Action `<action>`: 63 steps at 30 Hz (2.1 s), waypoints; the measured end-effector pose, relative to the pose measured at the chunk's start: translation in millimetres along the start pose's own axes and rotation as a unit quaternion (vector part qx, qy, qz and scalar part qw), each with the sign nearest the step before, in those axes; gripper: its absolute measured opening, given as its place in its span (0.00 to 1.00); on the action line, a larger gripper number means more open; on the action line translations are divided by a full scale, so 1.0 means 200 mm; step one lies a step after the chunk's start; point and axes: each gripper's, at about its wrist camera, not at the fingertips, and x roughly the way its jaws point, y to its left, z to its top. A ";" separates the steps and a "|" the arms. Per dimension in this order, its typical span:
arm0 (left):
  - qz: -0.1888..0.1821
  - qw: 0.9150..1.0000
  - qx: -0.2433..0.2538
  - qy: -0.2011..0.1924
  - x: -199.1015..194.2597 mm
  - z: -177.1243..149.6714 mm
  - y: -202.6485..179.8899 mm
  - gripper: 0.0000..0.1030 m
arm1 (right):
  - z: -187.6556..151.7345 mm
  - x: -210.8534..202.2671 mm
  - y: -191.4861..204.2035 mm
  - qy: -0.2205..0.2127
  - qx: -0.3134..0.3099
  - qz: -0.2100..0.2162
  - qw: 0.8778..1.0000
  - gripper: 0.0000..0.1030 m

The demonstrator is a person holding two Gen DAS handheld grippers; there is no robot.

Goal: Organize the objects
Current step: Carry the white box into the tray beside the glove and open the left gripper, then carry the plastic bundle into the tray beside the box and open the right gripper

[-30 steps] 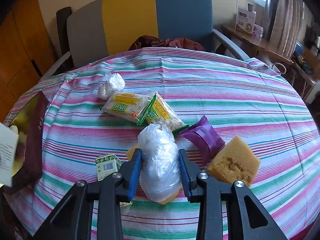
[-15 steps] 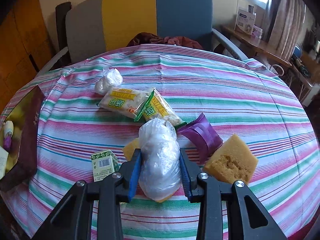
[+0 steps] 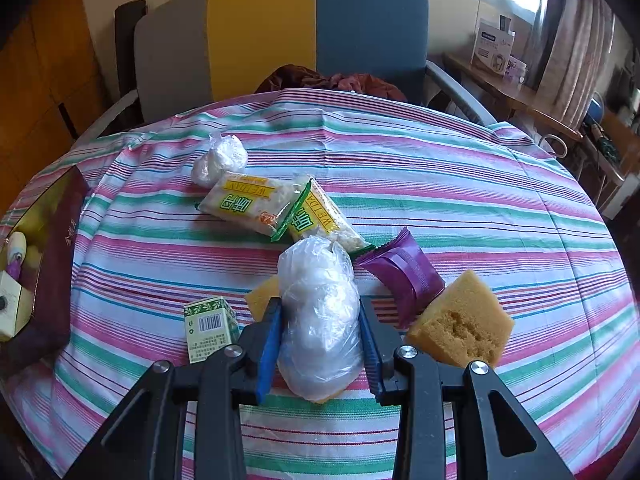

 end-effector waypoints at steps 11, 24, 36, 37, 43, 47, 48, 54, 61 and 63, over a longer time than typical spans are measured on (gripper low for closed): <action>-0.010 1.000 0.012 -0.014 -0.09 -0.06 -0.02 0.62 | 0.00 0.00 0.00 0.000 -0.002 -0.002 1.000 0.36; -0.021 0.995 0.029 -0.095 -0.42 -0.15 0.04 0.65 | -0.01 -0.02 -0.01 -0.001 0.010 0.014 1.000 0.36; -0.027 0.989 0.042 -0.136 -0.56 -0.25 0.10 0.65 | -0.01 -0.01 0.02 0.008 -0.001 -0.005 1.000 0.35; -0.025 0.988 0.044 -0.143 -0.58 -0.26 0.11 0.65 | 0.00 -0.02 0.02 0.008 -0.002 -0.005 1.000 0.35; -0.024 0.986 0.044 -0.159 -0.62 -0.27 0.14 0.65 | 0.02 -0.09 0.08 -0.008 -0.008 -0.003 1.000 0.35; -0.024 0.986 0.043 -0.160 -0.62 -0.27 0.16 0.65 | 0.05 -0.18 0.20 -0.028 -0.031 0.009 0.999 0.35; -0.025 0.986 0.042 -0.159 -0.62 -0.27 0.17 0.65 | 0.05 -0.20 0.24 -0.033 -0.038 0.016 0.999 0.35; -0.027 0.987 0.038 -0.155 -0.60 -0.28 0.18 0.65 | 0.09 -0.34 0.57 -0.058 -0.089 0.083 0.991 0.35; -0.027 0.989 0.023 -0.145 -0.56 -0.28 0.23 0.65 | 0.07 -0.40 1.07 -0.054 -0.155 0.197 0.967 0.35; -0.028 0.990 0.010 -0.140 -0.54 -0.28 0.27 0.65 | 0.06 -0.39 1.22 -0.044 -0.168 0.225 0.959 0.35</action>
